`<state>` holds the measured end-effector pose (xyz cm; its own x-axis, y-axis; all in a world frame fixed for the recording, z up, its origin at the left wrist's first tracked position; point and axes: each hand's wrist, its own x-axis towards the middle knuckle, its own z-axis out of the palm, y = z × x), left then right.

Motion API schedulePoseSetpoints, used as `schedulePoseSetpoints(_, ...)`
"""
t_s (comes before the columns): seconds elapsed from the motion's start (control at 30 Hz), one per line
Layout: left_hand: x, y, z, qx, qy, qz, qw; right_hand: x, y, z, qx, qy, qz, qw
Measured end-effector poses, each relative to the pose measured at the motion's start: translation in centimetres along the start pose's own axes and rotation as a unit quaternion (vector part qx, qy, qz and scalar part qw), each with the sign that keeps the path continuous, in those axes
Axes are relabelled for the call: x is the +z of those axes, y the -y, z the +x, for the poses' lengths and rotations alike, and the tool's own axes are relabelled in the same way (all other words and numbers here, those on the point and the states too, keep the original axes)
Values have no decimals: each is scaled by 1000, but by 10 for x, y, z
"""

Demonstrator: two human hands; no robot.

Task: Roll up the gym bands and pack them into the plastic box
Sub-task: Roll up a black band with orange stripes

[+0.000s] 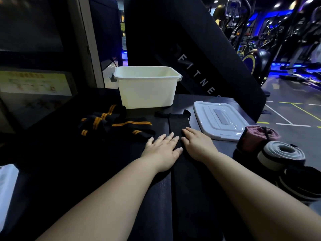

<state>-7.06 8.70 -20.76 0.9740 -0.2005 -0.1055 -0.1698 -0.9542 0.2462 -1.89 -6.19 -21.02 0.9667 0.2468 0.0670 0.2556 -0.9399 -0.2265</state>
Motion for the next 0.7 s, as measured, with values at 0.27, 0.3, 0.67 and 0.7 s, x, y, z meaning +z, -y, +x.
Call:
schedulePoseSetpoints(0.27,-11,9,-14,37,23,-52,998,-29,-20,-38,-40,87,144,985)
schedulePoseSetpoints(0.3,-12,8,-18,39,30,-55,997,-33,-23,-48,-51,102,149,982)
schedulePoseSetpoints(0.67,-3,-8,-82,82,58,-21,995,-36,-33,-139,-115,125,95,981)
schedulePoseSetpoints(0.7,-2,-8,-86,95,56,-29,993,-36,-31,-145,-121,116,97,981)
